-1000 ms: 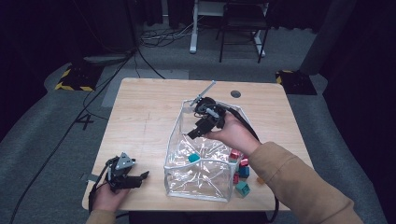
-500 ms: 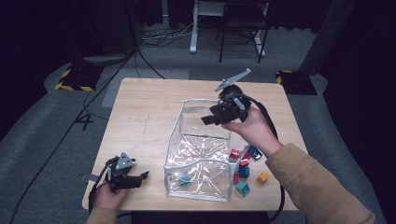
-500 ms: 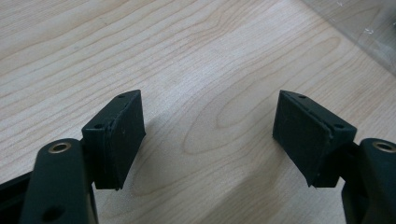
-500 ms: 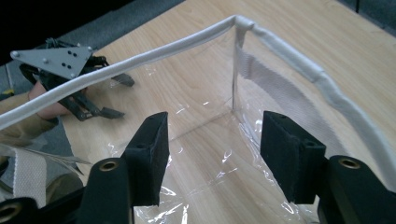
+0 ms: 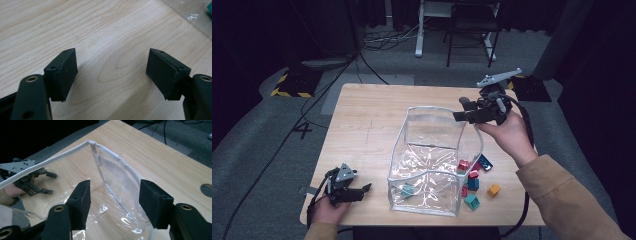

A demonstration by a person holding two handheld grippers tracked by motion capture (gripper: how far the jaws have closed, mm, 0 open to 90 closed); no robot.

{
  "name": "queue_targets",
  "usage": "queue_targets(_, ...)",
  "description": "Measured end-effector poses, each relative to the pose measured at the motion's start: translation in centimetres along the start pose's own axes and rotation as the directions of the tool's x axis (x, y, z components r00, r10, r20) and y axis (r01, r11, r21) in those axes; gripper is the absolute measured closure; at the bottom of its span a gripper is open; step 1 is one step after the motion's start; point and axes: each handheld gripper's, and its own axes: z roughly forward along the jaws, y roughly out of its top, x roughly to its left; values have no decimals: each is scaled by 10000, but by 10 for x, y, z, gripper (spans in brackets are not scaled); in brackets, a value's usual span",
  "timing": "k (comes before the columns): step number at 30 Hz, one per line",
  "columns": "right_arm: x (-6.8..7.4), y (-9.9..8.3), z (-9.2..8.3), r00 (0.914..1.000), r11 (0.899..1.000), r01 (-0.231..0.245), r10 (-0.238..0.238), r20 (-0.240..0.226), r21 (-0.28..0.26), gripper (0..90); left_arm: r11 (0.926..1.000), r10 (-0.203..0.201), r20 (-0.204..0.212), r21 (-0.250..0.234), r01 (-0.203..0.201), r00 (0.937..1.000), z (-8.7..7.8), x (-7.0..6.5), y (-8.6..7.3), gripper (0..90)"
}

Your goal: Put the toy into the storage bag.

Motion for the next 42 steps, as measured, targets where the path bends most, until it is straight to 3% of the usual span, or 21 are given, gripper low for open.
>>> queue_targets(7, -15, -6, -17, 9986, 9994, -254, 265, 447, -233, 431, 10000, -15, -2, -5, 15, 10000, 0, 0, 0, 254)
queue_targets(8, -23, -10, -24, 9969, 9987, -400, 421, 666, -321, 431, 10000, 16, -17, -2, -16, 10000, 0, 0, 0, 254)
queue_targets(16, -44, -22, -39, 9886, 9961, -797, 839, 1253, -379, 434, 10000, -5, -17, -1, 5, 10000, 0, 0, 0, 253)
queue_targets(17, -51, -26, -45, 9835, 9945, -930, 993, 1514, -486, 434, 10000, -10, -19, -3, 10, 10000, 0, 0, 0, 254)
queue_targets(24, -65, -37, -53, 9720, 9916, -1096, 1215, 2013, -691, 435, 10000, -70, 4, 26, 70, 10000, -1, -1, -1, 254)
queue_targets(32, -82, -58, -50, 9642, 9874, -1366, 1510, 2182, -797, 432, 9999, -99, 1, 23, 99, 10000, -1, -1, -1, 253)
queue_targets(36, -91, -76, -41, 9558, 9836, -1637, 1771, 2347, -758, 435, 9999, -105, -6, 21, 105, 9999, -1, -1, -1, 253)
queue_targets(42, -100, -100, -20, 9501, 9797, -1991, 1991, 2402, -245, 433, 9999, -105, -13, 13, 105, 9999, -1, -1, -1, 253)
